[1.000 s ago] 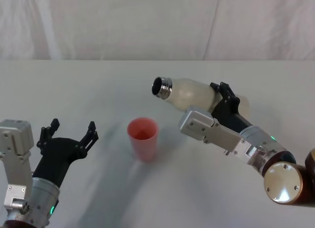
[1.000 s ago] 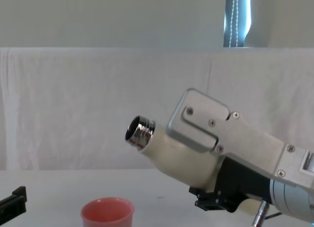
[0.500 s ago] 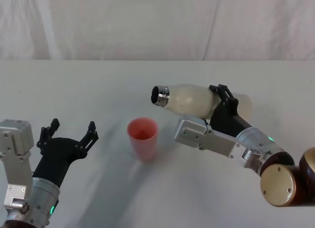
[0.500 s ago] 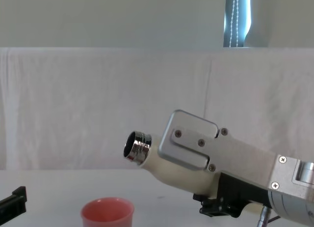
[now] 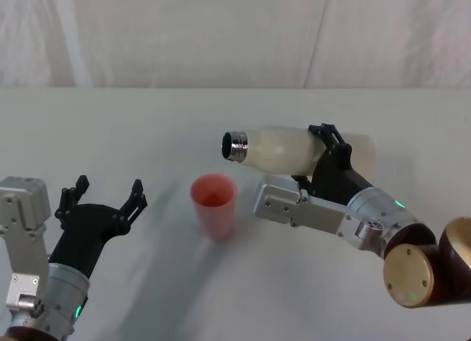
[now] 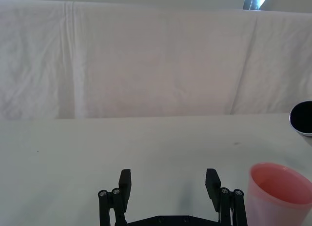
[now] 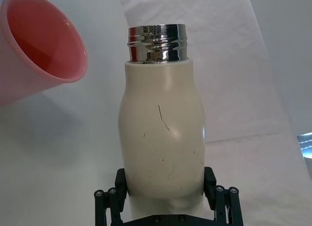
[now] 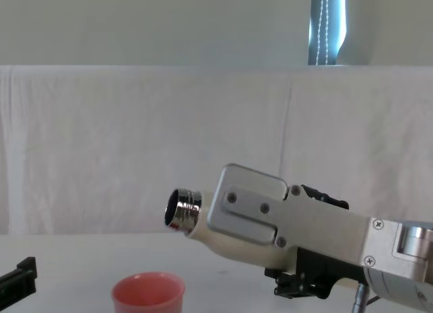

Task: Grasp the thermos with one hand and pour water into the cup lid.

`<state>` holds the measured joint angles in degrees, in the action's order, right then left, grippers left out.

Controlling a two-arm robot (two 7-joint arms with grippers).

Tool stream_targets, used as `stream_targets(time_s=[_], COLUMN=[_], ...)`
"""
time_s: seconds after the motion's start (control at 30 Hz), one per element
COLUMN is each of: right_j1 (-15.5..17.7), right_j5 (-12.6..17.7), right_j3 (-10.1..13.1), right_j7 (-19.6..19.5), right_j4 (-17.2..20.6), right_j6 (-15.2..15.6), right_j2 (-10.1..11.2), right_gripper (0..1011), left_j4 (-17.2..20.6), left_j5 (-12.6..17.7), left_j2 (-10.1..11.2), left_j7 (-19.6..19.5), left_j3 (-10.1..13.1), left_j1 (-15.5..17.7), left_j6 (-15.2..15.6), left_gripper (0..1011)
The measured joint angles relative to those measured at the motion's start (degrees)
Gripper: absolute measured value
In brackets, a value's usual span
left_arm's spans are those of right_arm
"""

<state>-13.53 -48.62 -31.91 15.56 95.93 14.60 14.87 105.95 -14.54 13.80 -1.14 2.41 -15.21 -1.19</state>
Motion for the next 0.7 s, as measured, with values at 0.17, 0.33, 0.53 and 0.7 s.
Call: stream_targets(time_s=[0.17,0.33,0.53,0.7], right_j1=[-0.2,-0.3,-0.4,-0.4], right_j5=[-1.2,-3.2,-4.9,-5.9], right_j3=[-0.5,-1.3,-2.1,-2.7], right_j7=[0.1,0.2,0.2,0.2], right_j4=[0.0,0.0,-0.1,-0.1], right_j6=[0.3,0.7,0.7,0.6], right_j2=[0.0,0.4,0.7,1.0], right_gripper=[959,959,959,959], left_j4=[0.0,0.0,0.0,0.0], left_j5=[0.0,0.0,0.0,0.0], left_j2=[0.0,0.0,0.0,0.0], left_j7=[0.0,0.0,0.0,0.0], left_j3=[0.0,0.0,0.0,0.0], left_j1=[0.0,0.0,0.0,0.0], left_j6=[0.0,0.0,0.0,0.0], left_gripper=[1001,1001,1001,1001])
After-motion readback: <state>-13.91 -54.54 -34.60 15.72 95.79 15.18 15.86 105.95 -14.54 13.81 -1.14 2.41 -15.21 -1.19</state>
